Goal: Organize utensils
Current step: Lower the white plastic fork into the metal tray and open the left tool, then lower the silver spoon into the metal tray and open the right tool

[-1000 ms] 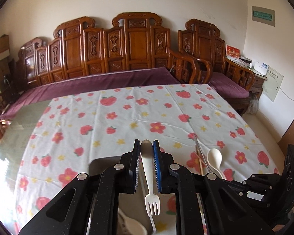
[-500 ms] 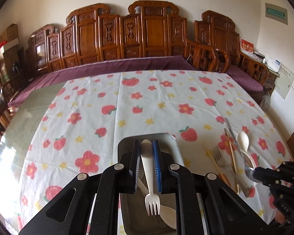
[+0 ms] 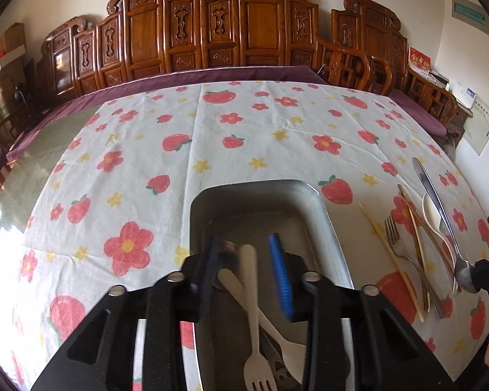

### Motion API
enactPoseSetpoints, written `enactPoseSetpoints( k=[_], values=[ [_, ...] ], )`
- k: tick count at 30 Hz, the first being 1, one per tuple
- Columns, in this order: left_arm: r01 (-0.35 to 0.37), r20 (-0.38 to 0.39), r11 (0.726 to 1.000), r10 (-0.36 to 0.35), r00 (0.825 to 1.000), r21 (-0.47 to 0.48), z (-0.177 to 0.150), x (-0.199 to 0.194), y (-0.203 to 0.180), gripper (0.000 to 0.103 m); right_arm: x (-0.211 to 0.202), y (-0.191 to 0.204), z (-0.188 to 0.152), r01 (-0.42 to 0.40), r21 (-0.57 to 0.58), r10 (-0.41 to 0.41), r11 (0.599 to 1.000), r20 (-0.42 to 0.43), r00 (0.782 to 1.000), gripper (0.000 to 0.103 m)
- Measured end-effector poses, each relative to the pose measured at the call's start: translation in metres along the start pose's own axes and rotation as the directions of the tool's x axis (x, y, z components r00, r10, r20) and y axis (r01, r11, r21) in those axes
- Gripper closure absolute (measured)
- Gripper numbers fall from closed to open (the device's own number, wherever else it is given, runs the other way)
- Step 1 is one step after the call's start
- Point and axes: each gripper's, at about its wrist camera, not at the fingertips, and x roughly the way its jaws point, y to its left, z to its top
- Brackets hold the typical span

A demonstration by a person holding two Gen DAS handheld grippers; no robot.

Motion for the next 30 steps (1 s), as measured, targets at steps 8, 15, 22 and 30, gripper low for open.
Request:
enactPoseSetpoints(
  k=[8, 15, 22, 30],
  values=[
    [-0.026, 0.025, 0.999, 0.027, 0.999, -0.047, -0.019, -0.032, 0.021, 0.061, 0.014, 0.025, 0.005, -0.049, -0.002, 0.049, 0.999, -0.022, 0.999, 0.101],
    [-0.079, 0.045, 0.995, 0.082, 0.996, -0.058, -0.035, -0.055, 0.039, 0.060, 0.046, 0.066, 0.014, -0.113, -0.026, 0.111, 0.993, -0.065, 0.992, 0.101],
    [-0.095, 0.040, 0.993, 0.098, 0.994, -0.074, -0.045, -0.060, 0.054, 0.060, 0.091, 0.088, 0.017, -0.140, 0.022, 0.142, 0.990, -0.147, 0.979, 0.101],
    [-0.093, 0.041, 0.993, 0.097, 0.994, -0.075, -0.046, -0.058, 0.058, 0.060, 0.110, 0.087, 0.014, -0.137, 0.050, 0.144, 0.989, -0.169, 0.975, 0.099]
  ],
)
